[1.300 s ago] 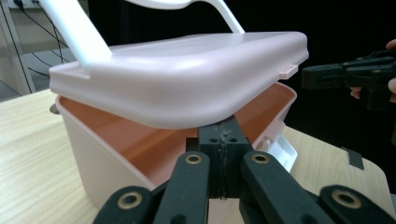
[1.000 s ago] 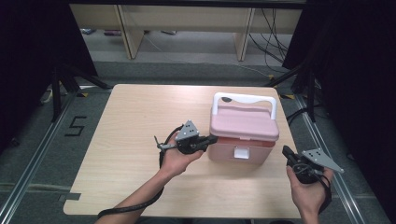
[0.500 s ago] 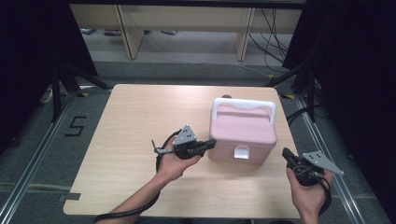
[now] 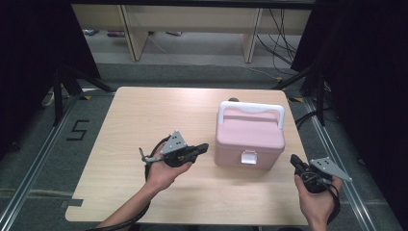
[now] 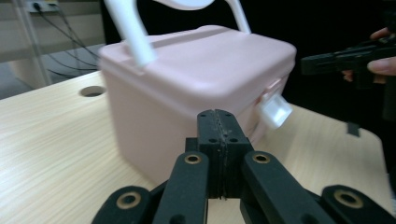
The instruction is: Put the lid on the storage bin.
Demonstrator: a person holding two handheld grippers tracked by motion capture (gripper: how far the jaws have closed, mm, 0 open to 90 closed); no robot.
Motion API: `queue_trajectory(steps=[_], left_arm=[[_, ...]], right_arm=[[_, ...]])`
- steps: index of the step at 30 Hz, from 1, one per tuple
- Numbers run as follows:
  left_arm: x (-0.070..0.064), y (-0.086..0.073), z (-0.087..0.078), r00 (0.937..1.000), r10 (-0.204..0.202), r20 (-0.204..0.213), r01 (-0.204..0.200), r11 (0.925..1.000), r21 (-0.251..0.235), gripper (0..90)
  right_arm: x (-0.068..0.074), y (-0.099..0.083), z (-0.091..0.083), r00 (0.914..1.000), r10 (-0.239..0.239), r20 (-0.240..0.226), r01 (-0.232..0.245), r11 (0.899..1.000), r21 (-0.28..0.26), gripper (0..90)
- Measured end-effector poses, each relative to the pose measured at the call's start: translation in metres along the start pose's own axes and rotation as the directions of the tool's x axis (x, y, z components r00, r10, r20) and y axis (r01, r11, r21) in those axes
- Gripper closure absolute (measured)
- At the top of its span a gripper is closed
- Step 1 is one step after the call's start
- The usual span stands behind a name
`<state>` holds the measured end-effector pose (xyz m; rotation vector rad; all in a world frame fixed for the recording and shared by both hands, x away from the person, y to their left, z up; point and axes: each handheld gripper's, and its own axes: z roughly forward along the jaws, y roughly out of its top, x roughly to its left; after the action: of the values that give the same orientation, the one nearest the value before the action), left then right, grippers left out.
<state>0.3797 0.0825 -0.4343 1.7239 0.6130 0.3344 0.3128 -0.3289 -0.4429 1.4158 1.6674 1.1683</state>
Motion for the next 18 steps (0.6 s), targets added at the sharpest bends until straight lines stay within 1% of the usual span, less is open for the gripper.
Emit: queue_trajectory(steps=[1,2,3,4,5,6,7,8,9,10,11,12,14,15,16,17,18], left_arm=[[0.003,-0.001,-0.005,0.9999,0.007,-0.014,-0.007,1.0,0.0,89.0],[0.006,-0.003,-0.01,0.9995,0.01,-0.029,-0.01,0.9999,0.002,88.9],[0.009,-0.005,-0.014,0.9992,0.009,-0.04,-0.009,1.0,-0.003,88.8],[0.012,-0.007,-0.019,0.9985,0.01,-0.054,-0.01,0.9999,0.003,88.8],[0.016,-0.009,-0.024,0.9977,0.01,-0.068,-0.009,0.9999,0.007,88.7],[0.019,-0.011,-0.028,0.9968,0.01,-0.079,-0.009,0.9999,0.008,88.6],[0.022,-0.012,-0.032,0.996,0.008,-0.089,-0.008,1.0,0.005,88.5],[0.025,-0.014,-0.037,0.9951,0.008,-0.098,-0.008,1.0,0.004,88.3],[0.028,-0.016,-0.041,0.9936,0.009,-0.113,-0.008,1.0,0.005,88.1],[0.031,-0.019,-0.045,0.9929,0.009,-0.119,-0.01,0.9999,-0.006,87.8],[0.034,-0.022,-0.05,0.9911,0.013,-0.133,-0.013,0.9999,-0.002,87.6],[0.037,-0.024,-0.055,0.9894,0.005,-0.145,-0.007,0.9999,-0.011,87.4],[0.043,-0.03,-0.065,0.9848,-0.015,-0.173,0.012,0.9997,-0.019,87.1],[0.046,-0.033,-0.069,0.9825,-0.026,-0.185,0.021,0.9994,-0.027,86.7],[0.049,-0.037,-0.074,0.9804,-0.032,-0.194,0.026,0.9991,-0.035,86.1],[0.051,-0.04,-0.078,0.9775,-0.03,-0.208,0.023,0.999,-0.038,85.6],[0.054,-0.044,-0.083,0.9746,-0.025,-0.222,0.016,0.999,-0.041,84.9]], right_arm=[[0.001,-0.001,-0.001,0.9997,0.012,0.02,-0.013,1.0,0.018,89.3],[-0.001,-0.003,0.001,1.0,0.0,0.007,0.0,1.0,0.005,89.2],[-0.003,-0.004,0.001,0.9998,-0.012,0.015,0.012,1.0,0.003,89.2],[-0.002,-0.005,0.0,0.9998,0.007,0.018,-0.007,1.0,0.019,89.1],[-0.005,-0.007,0.001,0.9996,-0.012,0.026,0.011,1.0,0.014,88.9],[-0.004,-0.008,0.002,0.9997,0.015,0.017,-0.016,1.0,0.014,88.7],[-0.005,-0.009,0.003,0.9997,0.003,0.023,-0.004,1.0,0.017,88.5],[-0.006,-0.01,0.002,0.9999,0.004,0.013,-0.005,1.0,0.026,88.4],[-0.008,-0.011,0.003,0.9997,-0.015,0.021,0.015,1.0,0.02,88.1],[-0.007,-0.012,0.004,0.9998,0.002,0.02,-0.002,1.0,0.018,88.0],[-0.008,-0.013,0.004,0.9995,-0.017,0.028,0.017,1.0,0.014,87.8],[-0.009,-0.014,0.004,0.9996,-0.014,0.026,0.014,1.0,0.023,87.6],[-0.009,-0.017,0.007,0.9999,-0.007,0.016,0.007,1.0,0.02,87.0],[-0.01,-0.018,0.007,0.9996,-0.011,0.025,0.01,0.999,0.033,86.7],[-0.008,-0.019,0.009,0.9997,0.02,0.017,-0.02,0.999,0.035,86.4],[-0.009,-0.021,0.01,0.9993,-0.009,0.036,0.008,0.999,0.032,86.0],[-0.01,-0.022,0.011,0.9997,-0.011,0.021,0.01,0.999,0.034,85.6]])
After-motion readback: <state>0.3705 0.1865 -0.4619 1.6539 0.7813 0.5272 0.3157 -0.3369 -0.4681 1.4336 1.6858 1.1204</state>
